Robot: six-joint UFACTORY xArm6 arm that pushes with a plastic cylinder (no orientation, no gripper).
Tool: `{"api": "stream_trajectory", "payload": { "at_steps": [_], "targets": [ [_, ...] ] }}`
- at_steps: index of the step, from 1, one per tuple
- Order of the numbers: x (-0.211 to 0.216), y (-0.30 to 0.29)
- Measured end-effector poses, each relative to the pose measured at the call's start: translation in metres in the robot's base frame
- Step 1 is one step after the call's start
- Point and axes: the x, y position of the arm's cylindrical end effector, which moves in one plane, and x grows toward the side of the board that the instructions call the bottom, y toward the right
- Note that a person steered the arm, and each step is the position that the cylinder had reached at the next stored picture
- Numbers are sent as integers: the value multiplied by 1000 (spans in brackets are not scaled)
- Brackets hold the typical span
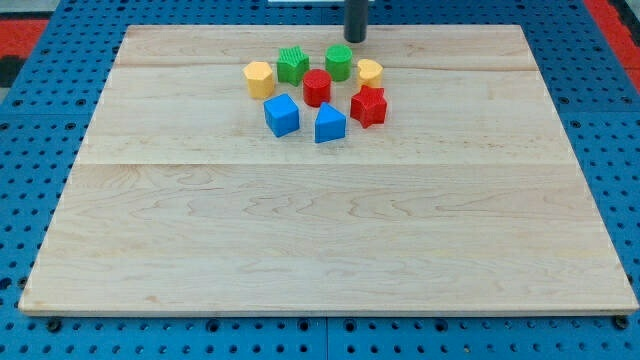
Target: Separate the red star from group of blocks
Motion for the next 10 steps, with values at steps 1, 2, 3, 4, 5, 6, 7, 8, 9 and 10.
{"api": "stream_trajectory", "payload": {
  "at_steps": [1, 2, 3, 4, 5, 6, 7, 8, 9, 10],
  "targets": [
    [21, 58],
    [81, 56],
    [126, 11],
    [135, -41],
    [146, -45],
    [174, -108],
    [182, -139],
    [189, -177],
    [189, -247],
    [189, -227]
  ]
}}
